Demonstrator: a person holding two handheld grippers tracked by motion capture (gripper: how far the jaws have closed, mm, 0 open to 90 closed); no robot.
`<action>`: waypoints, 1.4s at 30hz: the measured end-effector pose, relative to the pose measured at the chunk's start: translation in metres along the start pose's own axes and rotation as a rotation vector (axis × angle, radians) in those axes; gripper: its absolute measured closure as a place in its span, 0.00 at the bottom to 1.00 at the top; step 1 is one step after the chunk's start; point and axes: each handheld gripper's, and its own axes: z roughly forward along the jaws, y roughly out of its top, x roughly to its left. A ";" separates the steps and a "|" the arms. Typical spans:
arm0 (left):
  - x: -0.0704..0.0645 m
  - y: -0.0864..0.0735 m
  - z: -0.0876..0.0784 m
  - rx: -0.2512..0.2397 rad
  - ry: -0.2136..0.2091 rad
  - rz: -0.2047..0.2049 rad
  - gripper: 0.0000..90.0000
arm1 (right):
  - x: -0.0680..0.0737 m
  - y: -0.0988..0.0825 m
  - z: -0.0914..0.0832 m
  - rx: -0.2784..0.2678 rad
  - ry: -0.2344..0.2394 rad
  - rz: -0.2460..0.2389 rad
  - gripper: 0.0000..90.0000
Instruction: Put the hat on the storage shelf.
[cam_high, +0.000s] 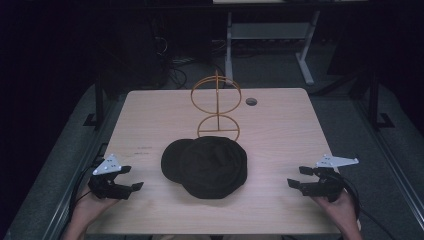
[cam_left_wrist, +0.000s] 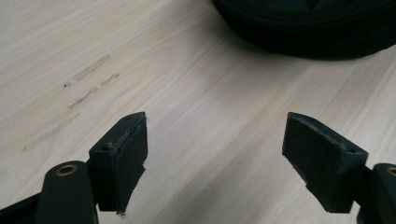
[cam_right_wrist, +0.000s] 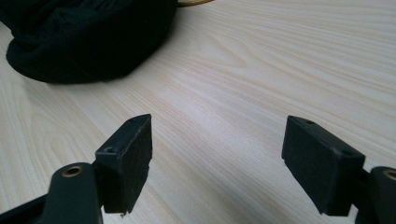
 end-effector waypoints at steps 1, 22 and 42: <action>-0.001 0.002 -0.002 -0.001 -0.003 0.009 0.24 | 0.000 0.000 0.000 0.001 0.002 0.001 0.27; -0.054 0.073 0.001 -0.068 -0.136 0.195 0.26 | 0.001 0.003 0.004 -0.003 0.009 0.003 0.26; -0.120 0.126 0.068 0.056 -0.304 0.403 0.35 | 0.004 0.003 0.003 -0.005 0.021 -0.004 0.26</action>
